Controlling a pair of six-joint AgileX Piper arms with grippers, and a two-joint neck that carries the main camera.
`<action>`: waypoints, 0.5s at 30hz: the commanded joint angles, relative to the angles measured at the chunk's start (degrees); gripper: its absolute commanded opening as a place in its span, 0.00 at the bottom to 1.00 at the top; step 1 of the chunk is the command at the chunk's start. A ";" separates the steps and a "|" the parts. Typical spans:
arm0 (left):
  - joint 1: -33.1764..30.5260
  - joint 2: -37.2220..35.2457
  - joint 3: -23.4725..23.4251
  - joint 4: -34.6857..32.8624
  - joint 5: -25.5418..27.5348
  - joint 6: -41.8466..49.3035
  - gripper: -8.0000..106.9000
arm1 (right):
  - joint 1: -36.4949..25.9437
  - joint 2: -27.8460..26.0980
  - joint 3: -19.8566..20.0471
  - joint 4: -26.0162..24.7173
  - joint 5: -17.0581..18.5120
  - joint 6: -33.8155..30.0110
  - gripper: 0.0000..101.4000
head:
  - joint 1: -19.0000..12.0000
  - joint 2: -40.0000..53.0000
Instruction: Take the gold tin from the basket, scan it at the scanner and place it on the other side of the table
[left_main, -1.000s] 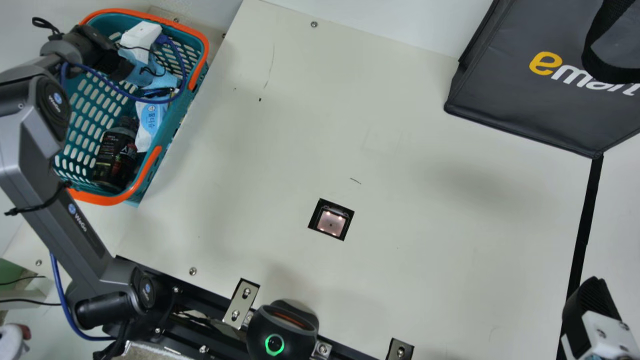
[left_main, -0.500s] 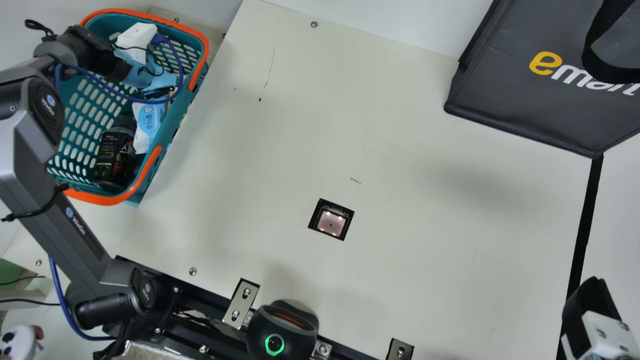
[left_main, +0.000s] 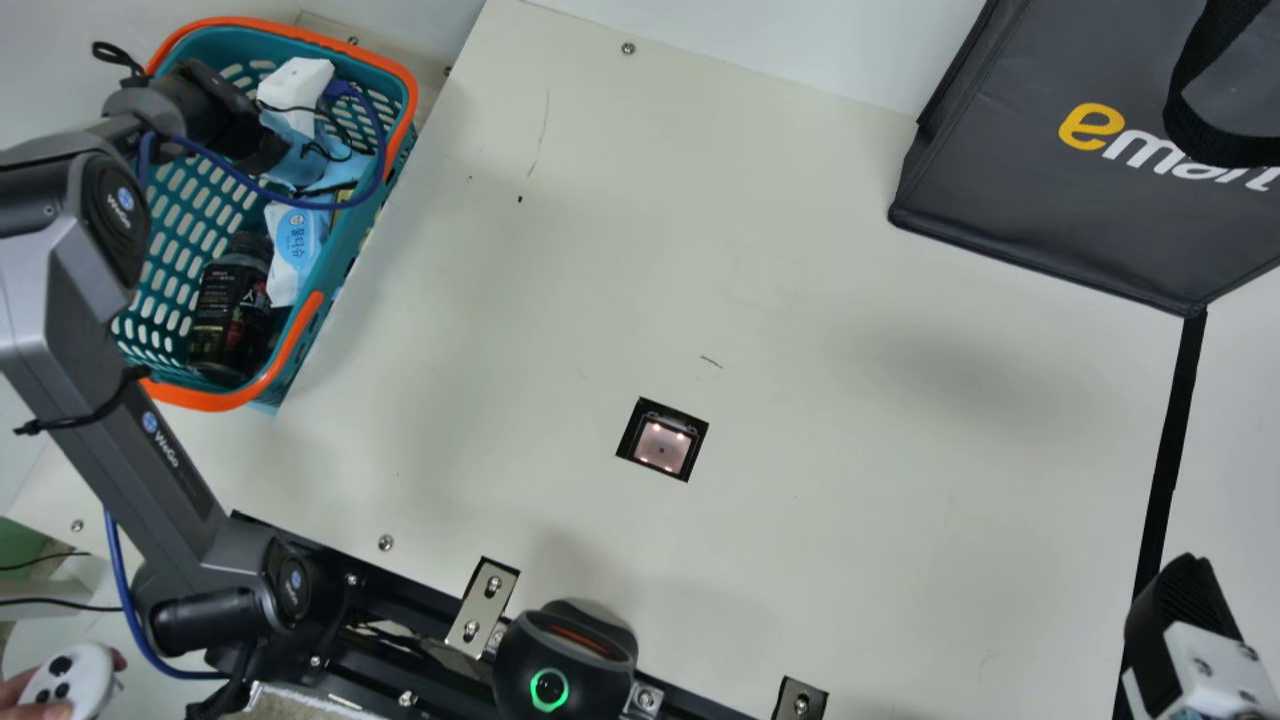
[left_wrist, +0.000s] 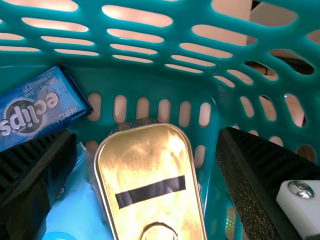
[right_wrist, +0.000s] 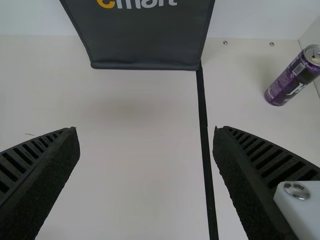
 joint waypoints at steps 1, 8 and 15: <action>-0.20 0.15 0.17 0.42 -0.53 -1.01 0.85 | 0.00 0.00 0.00 0.00 0.00 0.00 0.94 | -1.66 0.14; -0.87 -0.39 1.12 0.56 -1.65 -2.58 0.50 | 0.00 0.00 0.00 0.00 0.00 0.00 0.94 | -1.66 0.14; -0.44 -3.52 2.68 -2.61 -1.62 -2.12 0.10 | 0.00 0.00 0.00 0.00 0.11 0.00 0.94 | -1.66 0.14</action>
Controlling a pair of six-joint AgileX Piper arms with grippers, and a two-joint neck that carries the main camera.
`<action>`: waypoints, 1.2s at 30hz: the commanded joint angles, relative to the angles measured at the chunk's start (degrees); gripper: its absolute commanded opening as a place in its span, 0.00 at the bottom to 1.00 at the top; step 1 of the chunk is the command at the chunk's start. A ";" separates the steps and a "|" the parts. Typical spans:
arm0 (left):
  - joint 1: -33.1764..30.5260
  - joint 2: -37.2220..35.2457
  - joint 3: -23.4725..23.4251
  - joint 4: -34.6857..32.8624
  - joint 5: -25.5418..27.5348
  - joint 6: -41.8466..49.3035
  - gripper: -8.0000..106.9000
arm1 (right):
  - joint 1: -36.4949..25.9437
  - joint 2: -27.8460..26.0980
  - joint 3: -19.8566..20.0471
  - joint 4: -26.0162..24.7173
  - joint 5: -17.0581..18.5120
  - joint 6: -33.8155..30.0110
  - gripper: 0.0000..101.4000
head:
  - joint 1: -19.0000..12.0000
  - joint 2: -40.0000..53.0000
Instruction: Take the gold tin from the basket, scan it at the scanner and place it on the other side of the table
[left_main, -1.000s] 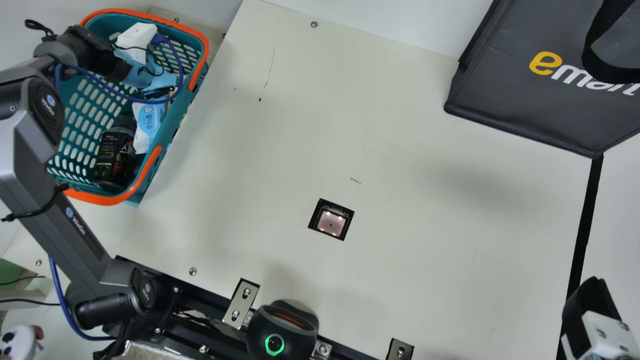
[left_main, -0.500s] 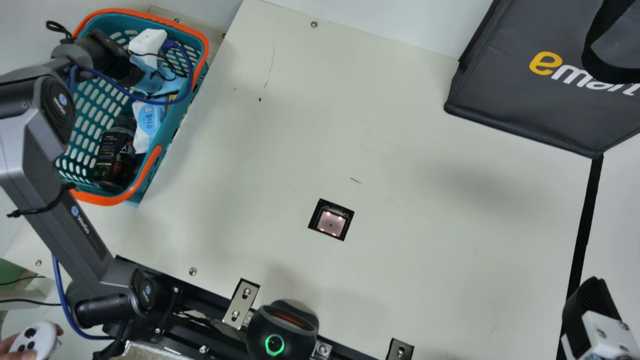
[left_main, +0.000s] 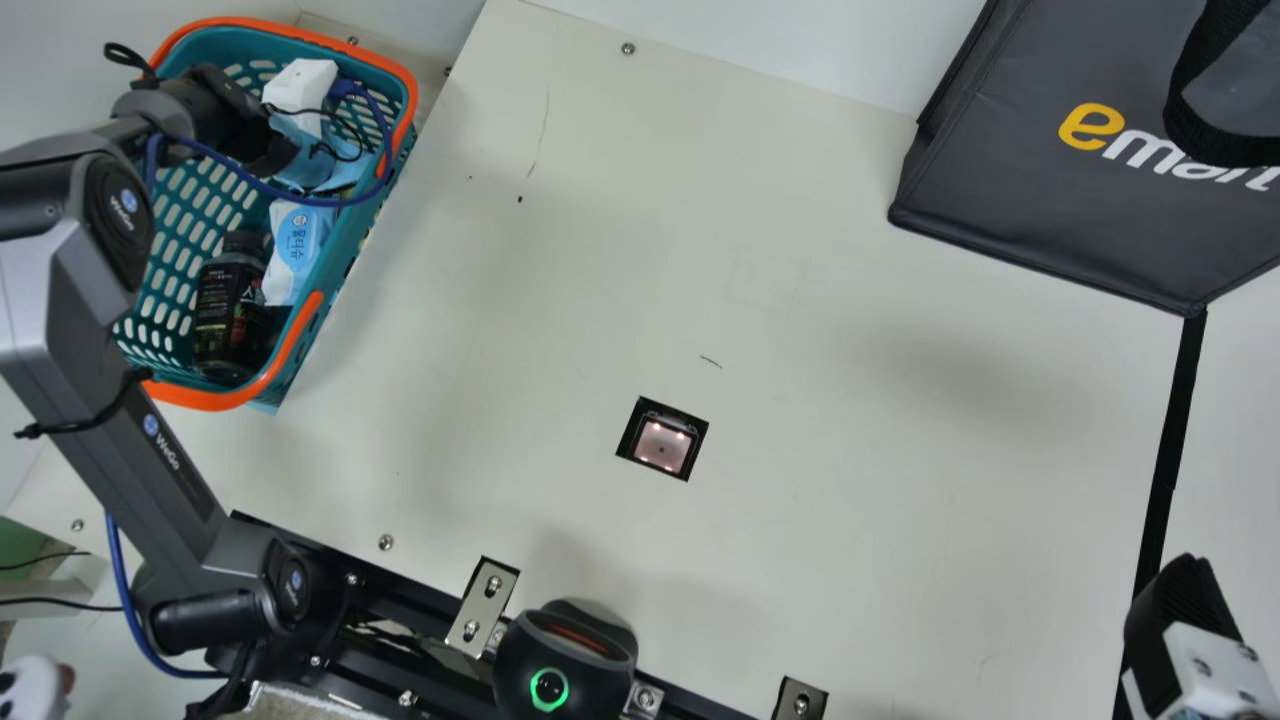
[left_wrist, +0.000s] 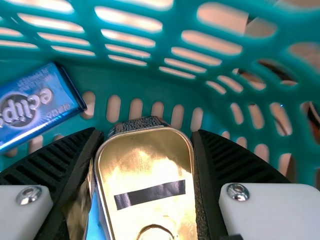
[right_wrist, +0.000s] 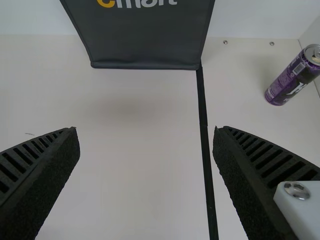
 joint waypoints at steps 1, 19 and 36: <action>0.26 -1.31 0.46 -0.99 -0.03 0.13 0.04 | 0.00 0.00 0.00 0.00 0.00 0.00 0.94 | -1.66 0.14; 4.92 -18.96 11.09 0.94 -0.74 -7.74 0.00 | 0.00 0.00 0.00 0.00 0.00 0.00 0.94 | -1.66 0.14; 7.66 -36.13 12.04 7.28 8.50 -16.21 0.00 | 0.00 0.00 0.00 0.00 -0.07 0.00 0.94 | -1.66 0.14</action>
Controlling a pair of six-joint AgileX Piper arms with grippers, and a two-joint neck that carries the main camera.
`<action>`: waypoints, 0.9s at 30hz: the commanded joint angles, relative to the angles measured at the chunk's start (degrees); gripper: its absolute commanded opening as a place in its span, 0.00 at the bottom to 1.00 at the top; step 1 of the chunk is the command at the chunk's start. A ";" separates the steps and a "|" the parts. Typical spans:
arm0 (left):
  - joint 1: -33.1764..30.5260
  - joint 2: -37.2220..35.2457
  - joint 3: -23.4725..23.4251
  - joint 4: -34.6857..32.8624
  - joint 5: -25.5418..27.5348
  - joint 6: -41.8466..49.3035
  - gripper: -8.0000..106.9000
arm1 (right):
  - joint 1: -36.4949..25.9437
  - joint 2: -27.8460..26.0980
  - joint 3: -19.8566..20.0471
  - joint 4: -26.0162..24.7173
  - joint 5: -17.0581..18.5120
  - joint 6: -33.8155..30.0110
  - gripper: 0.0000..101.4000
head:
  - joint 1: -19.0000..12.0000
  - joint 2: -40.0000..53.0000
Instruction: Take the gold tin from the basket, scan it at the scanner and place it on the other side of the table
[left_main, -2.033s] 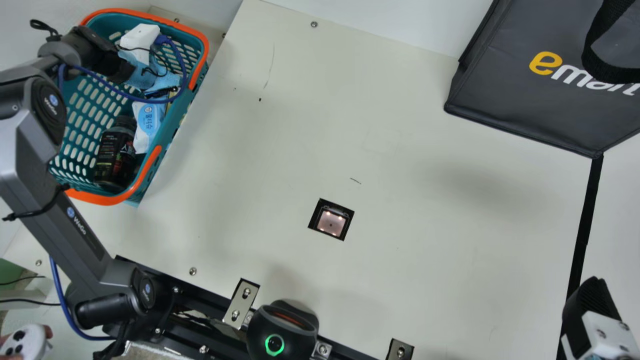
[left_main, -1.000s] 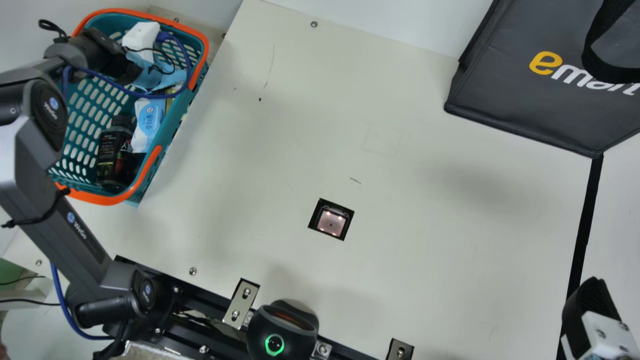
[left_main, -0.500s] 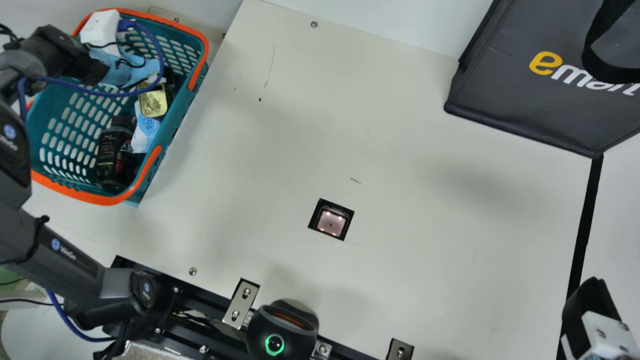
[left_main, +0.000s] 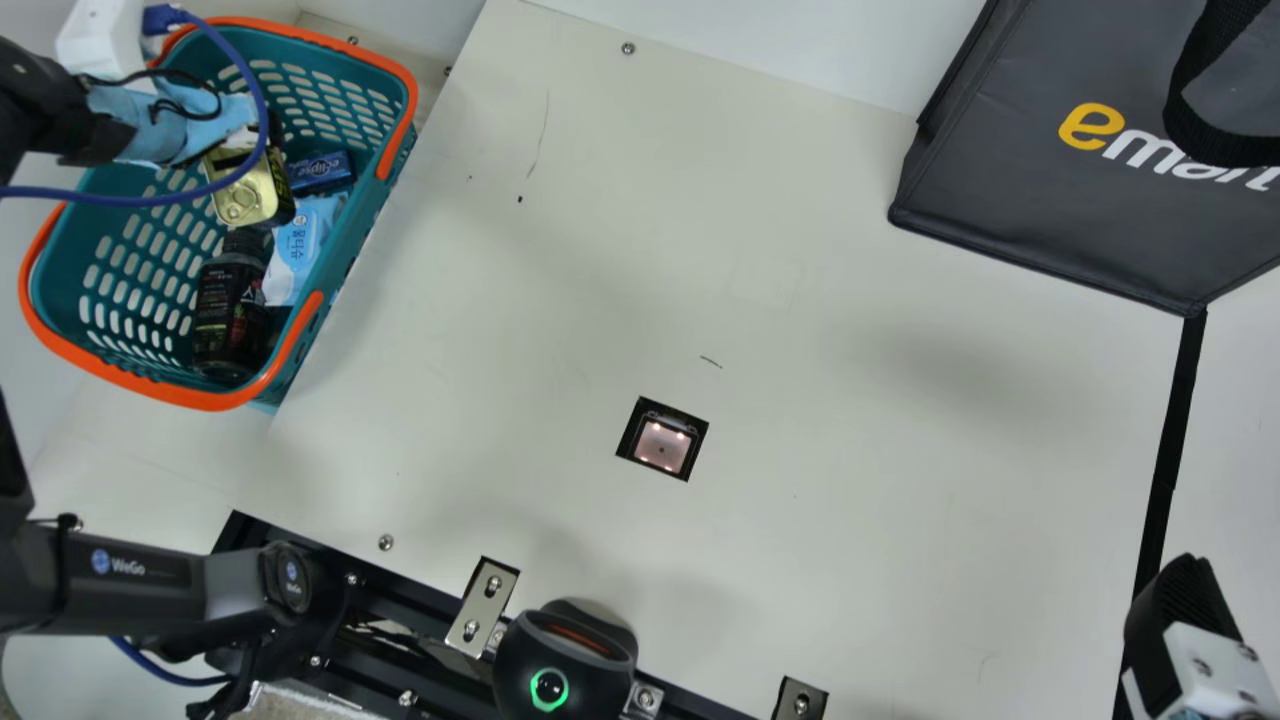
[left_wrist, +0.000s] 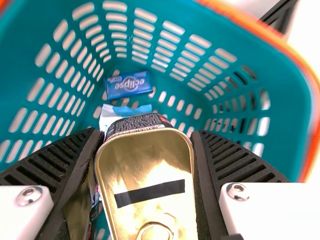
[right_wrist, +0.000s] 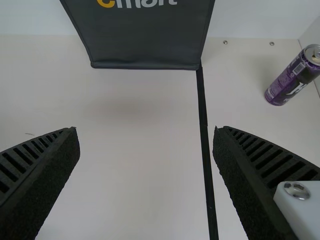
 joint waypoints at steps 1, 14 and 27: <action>0.02 -2.36 -0.81 0.05 2.16 -0.19 0.00 | 0.00 0.00 0.00 0.00 0.00 0.00 0.94 | -1.66 0.23; -4.91 -13.19 -3.97 -0.77 12.75 -0.62 0.00 | 0.00 0.00 0.00 0.00 0.00 0.00 0.94 | -1.66 0.23; -23.65 -20.31 -0.09 5.27 14.95 -11.89 0.00 | 0.00 0.00 0.00 0.00 0.01 0.00 0.94 | -1.66 0.23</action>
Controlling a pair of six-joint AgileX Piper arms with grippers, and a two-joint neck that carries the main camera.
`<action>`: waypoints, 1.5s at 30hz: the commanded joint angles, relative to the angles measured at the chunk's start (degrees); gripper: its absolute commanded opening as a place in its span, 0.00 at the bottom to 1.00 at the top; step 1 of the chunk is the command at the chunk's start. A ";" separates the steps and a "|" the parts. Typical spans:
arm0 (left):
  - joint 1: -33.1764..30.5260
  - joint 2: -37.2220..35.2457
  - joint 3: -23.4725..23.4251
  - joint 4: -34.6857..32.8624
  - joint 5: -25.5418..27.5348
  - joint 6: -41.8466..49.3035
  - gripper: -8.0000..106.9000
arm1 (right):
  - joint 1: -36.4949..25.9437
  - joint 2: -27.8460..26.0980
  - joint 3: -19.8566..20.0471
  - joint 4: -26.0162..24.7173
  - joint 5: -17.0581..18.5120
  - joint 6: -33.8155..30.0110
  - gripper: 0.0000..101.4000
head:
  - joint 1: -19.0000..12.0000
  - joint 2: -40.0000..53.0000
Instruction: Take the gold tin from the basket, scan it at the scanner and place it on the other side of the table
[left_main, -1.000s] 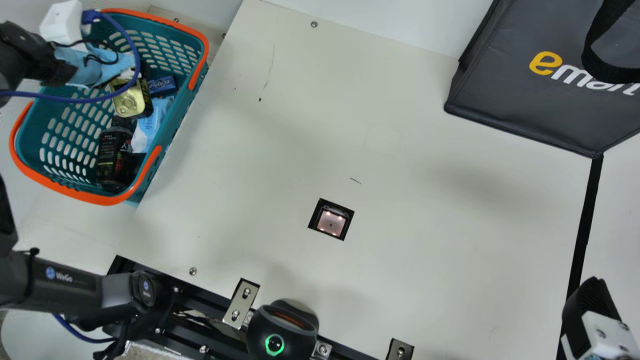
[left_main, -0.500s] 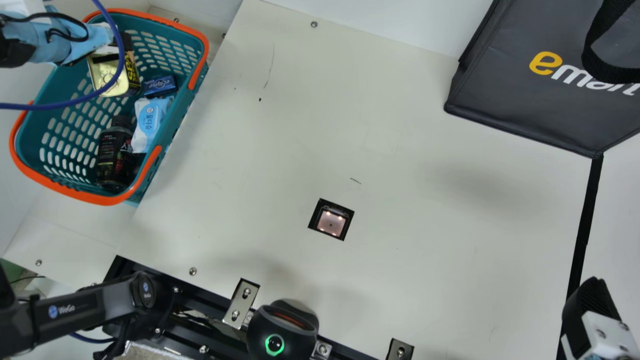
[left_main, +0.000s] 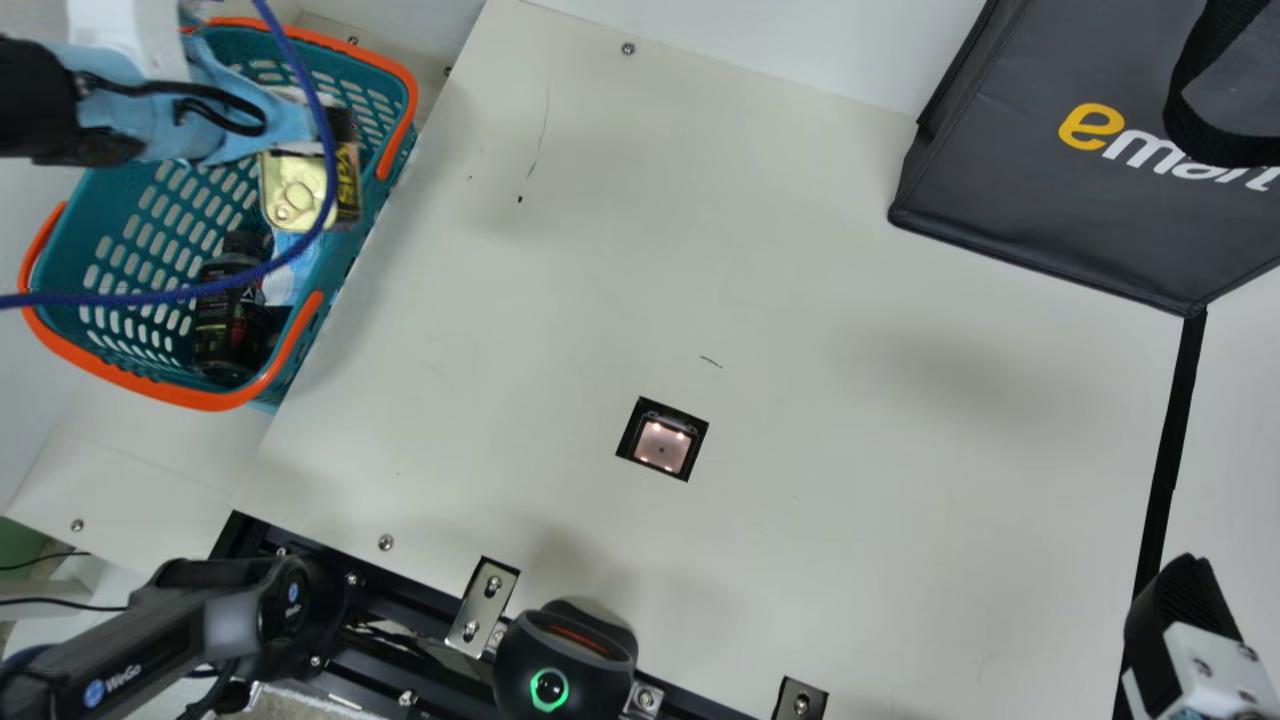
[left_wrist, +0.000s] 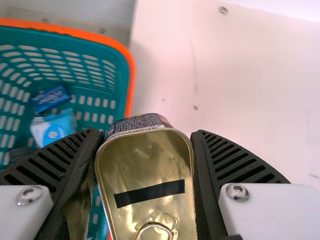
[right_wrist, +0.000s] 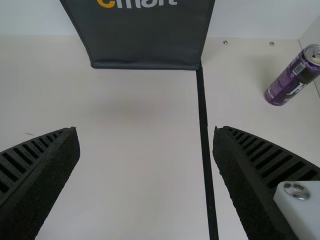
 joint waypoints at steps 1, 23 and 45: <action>-5.83 -0.37 0.32 1.28 0.08 -3.42 0.00 | 0.00 0.00 0.00 0.00 0.00 0.00 0.94 | -1.66 0.14; -39.78 2.91 -1.52 9.54 6.24 -35.89 0.00 | 0.00 0.00 0.00 0.00 0.00 0.00 0.94 | -1.66 0.14; -56.79 8.97 1.15 5.20 7.09 -49.51 0.00 | 0.00 0.00 0.00 0.00 -0.06 0.00 0.94 | -1.66 0.14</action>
